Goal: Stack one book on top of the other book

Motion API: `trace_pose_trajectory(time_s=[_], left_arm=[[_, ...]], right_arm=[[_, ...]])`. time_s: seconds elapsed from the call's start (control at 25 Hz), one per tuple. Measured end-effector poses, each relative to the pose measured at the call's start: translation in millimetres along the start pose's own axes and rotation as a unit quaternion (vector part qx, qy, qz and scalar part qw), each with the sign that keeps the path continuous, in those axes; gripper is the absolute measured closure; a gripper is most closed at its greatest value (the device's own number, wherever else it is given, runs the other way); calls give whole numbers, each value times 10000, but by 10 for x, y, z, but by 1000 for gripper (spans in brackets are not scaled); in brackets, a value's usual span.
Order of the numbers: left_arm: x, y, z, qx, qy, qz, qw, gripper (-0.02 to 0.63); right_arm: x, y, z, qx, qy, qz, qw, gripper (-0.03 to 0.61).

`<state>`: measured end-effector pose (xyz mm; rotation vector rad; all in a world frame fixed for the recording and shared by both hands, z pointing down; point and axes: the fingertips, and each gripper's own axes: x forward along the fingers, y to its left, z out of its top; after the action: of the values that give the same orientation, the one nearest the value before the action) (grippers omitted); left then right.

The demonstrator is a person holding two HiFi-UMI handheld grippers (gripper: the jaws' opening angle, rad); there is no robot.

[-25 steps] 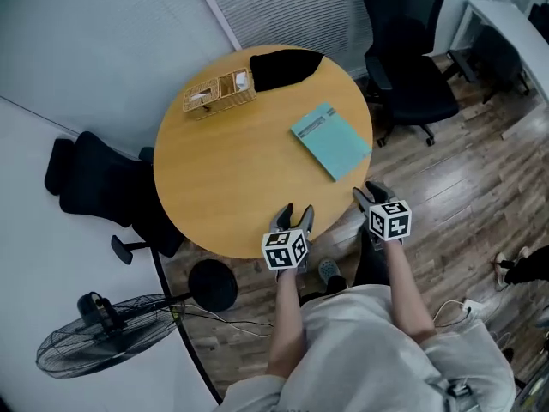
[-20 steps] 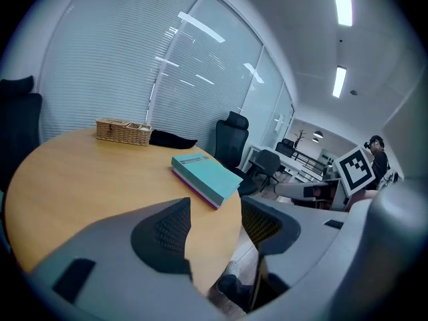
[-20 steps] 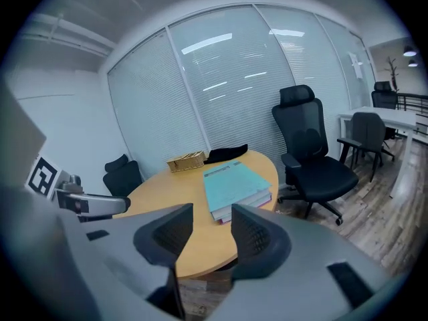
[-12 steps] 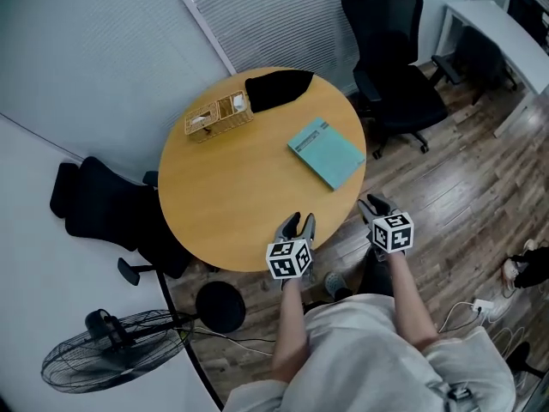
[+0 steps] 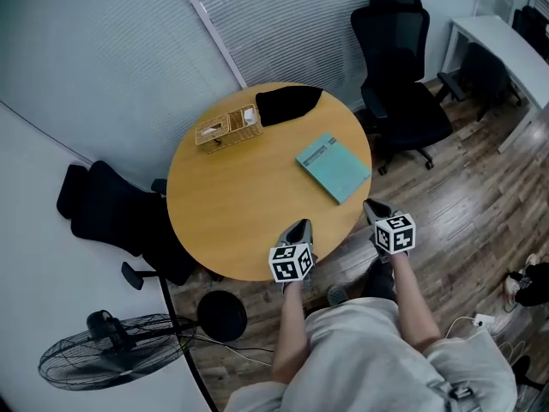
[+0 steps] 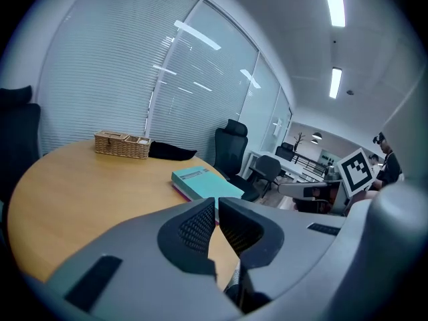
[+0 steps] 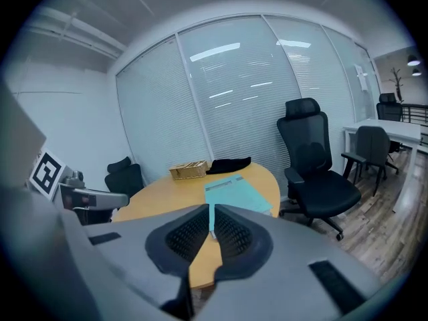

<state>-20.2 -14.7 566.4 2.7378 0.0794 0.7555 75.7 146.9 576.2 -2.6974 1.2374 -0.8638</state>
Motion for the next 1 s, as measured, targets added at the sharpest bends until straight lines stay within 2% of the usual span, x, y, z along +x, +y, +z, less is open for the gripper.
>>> trace_pose_trajectory(time_s=[0.28,0.44,0.64,0.8,1.0], left_arm=[[1,37,-29,-15,13,-1,10000,586],[-11,33,-51,-28,7,-38,10000,586],[-28,2,-51,-328,-32,-233,9992,586],[-60,-1,-64,-291,-13,-240,9993,586],[-87,55,-57,-595,-113,-249,9979,586]], right_arm=[[46,119,-96,-67,137,271,9995,558],[36,116,-150,-80,178,228,9995,558],[6,100,-198,-89,205,117,9997,558],[-36,110,-200,-58,175,54,9998,558],[-50,141,-228,-63,195,41,9998,558]])
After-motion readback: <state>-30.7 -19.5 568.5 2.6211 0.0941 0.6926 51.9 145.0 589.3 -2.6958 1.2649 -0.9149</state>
